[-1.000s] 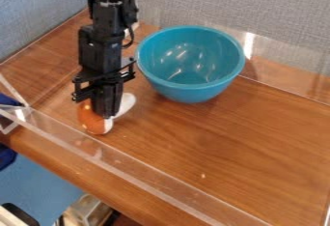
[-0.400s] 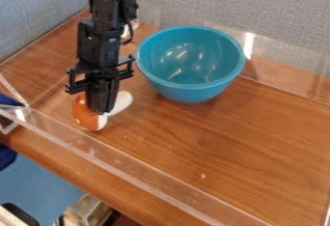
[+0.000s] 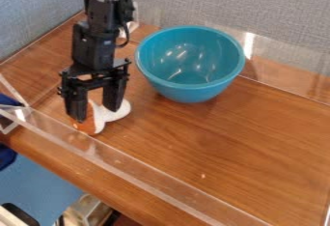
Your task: Remove the mushroom from inside the blue bowl and put it on the table
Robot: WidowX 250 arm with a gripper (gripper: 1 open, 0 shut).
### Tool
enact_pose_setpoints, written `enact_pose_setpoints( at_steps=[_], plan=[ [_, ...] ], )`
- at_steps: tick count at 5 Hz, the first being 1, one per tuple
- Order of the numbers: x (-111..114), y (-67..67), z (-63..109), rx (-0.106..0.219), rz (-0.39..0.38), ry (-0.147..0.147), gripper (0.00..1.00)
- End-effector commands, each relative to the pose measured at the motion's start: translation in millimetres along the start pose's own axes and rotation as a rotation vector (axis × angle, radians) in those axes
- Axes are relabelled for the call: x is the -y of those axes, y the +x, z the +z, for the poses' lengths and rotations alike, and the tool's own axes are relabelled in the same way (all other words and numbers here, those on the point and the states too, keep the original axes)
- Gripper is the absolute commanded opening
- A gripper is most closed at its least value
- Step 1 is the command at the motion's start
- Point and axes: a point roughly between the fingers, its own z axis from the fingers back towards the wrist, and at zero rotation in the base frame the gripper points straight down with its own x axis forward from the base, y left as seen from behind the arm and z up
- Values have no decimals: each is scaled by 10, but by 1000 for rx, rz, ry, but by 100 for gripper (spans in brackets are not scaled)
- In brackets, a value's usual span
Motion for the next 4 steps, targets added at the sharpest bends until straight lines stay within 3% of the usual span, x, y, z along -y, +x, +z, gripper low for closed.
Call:
enact_pose_setpoints(
  at_steps=[1,2,3,4],
  plan=[
    [-117,91,291,2,-33,-62,100],
    [-223,213,547,-56,-66,-103,100],
    [-219,415,673,-74,-106,-110,100],
    [-60,855,720,-70,-113,-115,100]
  ],
)
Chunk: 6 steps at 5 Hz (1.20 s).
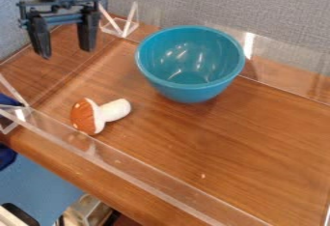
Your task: Remove the mushroom from inside the blue bowl and put it on the table
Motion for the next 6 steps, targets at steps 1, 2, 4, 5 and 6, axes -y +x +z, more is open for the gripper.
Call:
enact_pose_setpoints(
  at_steps=[1,2,4,5,6],
  plan=[
    [55,339,201,48,29,-53,100],
    [212,404,94,41,84,-62,100],
    [607,452,-13,31,172,-75,100],
    [691,452,-54,33,168,-66,100],
    [737,482,-93,40,146,-58,100]
  ],
)
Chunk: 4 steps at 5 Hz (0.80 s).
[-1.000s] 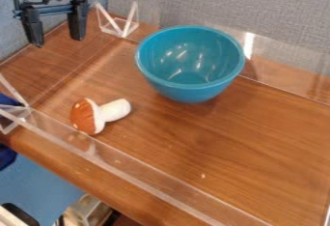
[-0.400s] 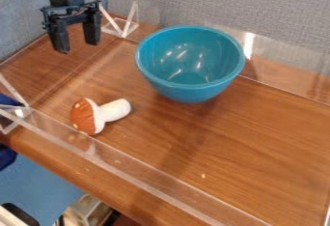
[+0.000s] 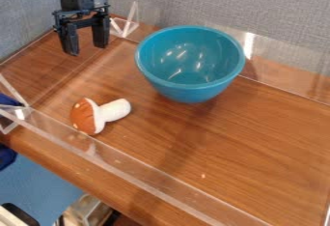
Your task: Remove the mushroom from inside the blue bowl and put it on the table
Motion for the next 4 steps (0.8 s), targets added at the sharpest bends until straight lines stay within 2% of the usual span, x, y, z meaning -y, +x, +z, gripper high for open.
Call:
enact_pose_setpoints(
  at_steps=[1,2,3,4],
  plan=[
    [59,7,205,53,-32,-46,100],
    [88,23,177,59,-52,-40,100],
    [19,-33,118,72,-100,-29,100],
    [-105,-147,130,76,-151,-33,0]
  ],
)
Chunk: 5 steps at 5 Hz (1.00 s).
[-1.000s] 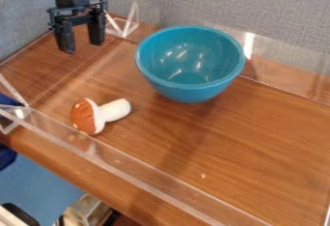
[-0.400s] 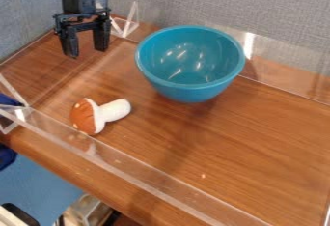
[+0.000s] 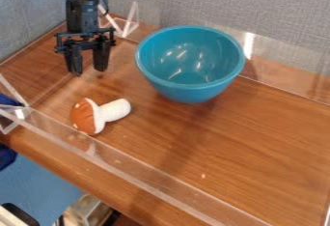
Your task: Remove the mushroom from inside the blue bowl and put it on the table
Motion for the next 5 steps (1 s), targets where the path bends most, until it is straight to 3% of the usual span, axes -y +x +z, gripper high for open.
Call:
enact_pose_setpoints(
  at_steps=[1,2,3,4,5],
  plan=[
    [-53,-96,333,60,-13,-75,0],
    [-70,-164,261,66,-31,-68,0],
    [-22,-282,203,62,3,-67,0],
    [12,-358,199,55,53,-75,0],
    [-38,-390,295,46,50,-72,0]
  ],
)
